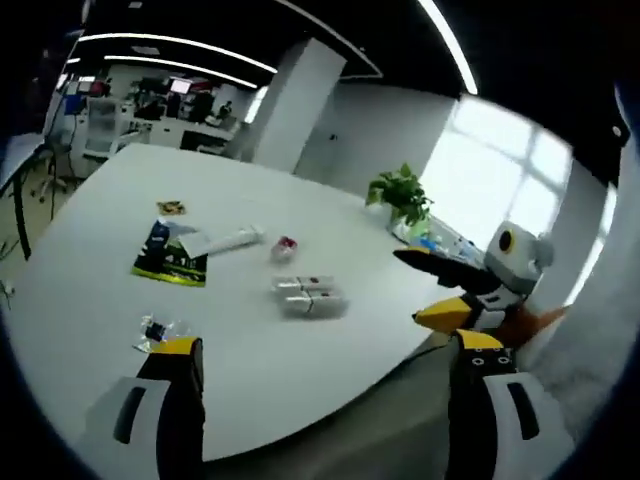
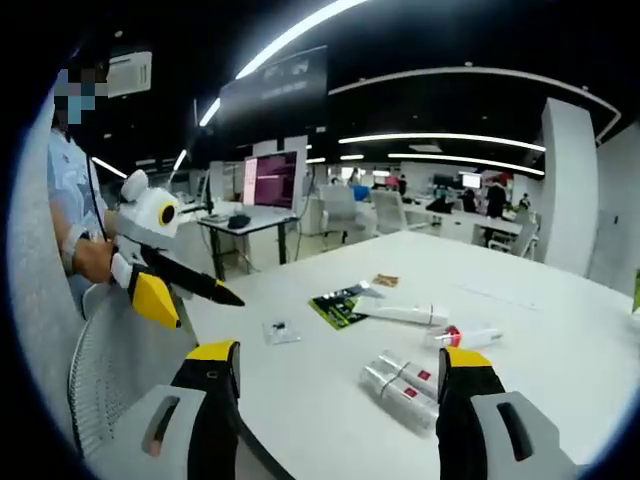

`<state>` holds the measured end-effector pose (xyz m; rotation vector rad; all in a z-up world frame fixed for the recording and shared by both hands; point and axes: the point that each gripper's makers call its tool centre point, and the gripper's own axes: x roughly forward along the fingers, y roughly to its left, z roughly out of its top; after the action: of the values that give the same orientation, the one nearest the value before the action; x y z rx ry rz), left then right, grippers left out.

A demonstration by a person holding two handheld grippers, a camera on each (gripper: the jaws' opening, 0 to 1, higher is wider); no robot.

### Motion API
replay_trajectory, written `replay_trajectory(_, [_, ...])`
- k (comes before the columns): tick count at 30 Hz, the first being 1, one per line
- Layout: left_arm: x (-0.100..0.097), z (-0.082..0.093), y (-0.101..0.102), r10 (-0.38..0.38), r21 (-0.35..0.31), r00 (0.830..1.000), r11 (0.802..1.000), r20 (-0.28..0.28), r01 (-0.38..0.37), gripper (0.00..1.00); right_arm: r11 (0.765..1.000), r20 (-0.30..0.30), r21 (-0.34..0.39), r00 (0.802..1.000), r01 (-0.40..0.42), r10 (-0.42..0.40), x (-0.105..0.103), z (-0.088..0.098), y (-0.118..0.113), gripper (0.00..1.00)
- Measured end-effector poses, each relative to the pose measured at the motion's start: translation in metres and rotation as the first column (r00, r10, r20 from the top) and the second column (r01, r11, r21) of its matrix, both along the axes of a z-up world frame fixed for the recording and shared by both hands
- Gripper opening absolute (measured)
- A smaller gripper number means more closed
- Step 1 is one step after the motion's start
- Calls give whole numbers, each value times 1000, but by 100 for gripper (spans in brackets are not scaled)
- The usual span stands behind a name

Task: Arrange the skincare products in the storage area until every visible bottle or jar stands upright without overlapping.

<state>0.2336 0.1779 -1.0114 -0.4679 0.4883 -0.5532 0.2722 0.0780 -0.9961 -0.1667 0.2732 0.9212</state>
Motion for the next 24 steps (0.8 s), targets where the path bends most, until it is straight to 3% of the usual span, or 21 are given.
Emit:
replay_trajectory(1, [0,6,-4,-6,-84,1000,996,-14,5,100,1000,0,0,1000,-1,1,0,0,0,82])
replay_trajectory(3, [1,12,-2,13,-133,1000,991,-19,-16,100,1000,0,-2,1000,-1,1,0,0,0,81])
replay_trajectory(4, [2,14,1,19,-119,1000,993,3,-18,100,1000,1,-2,1000,-1,1,0,0,0,81])
replay_trajectory(5, [8,24,7,55,-110,996,993,77,-46,100,1000,2,-3,1000,-1,1,0,0,0,81])
replay_trajectory(6, [5,23,7,50,-120,997,992,55,-44,100,1000,1,-4,1000,-2,2,0,0,0,80])
replay_trajectory(8, [10,29,11,75,-156,993,986,95,-59,100,1000,-1,-8,1000,-4,4,-1,-1,0,80])
replay_trajectory(11, [16,35,25,127,-73,976,991,179,-115,100,1000,-1,-9,1000,-6,6,-1,-1,1,79])
replay_trajectory(16, [18,25,35,161,-11,978,987,134,-161,100,1000,-4,-1,1000,-1,1,0,0,0,79])
replay_trajectory(18, [19,27,30,140,-13,980,990,139,-140,100,1000,-8,6,1000,1,-1,1,0,0,80])
replay_trajectory(22, [22,28,31,109,152,971,978,215,-144,99,1000,-29,23,1000,9,-8,2,1,-2,80])
replay_trajectory(24, [23,28,25,100,112,975,986,201,-124,99,998,-53,52,998,20,-17,4,3,-4,80])
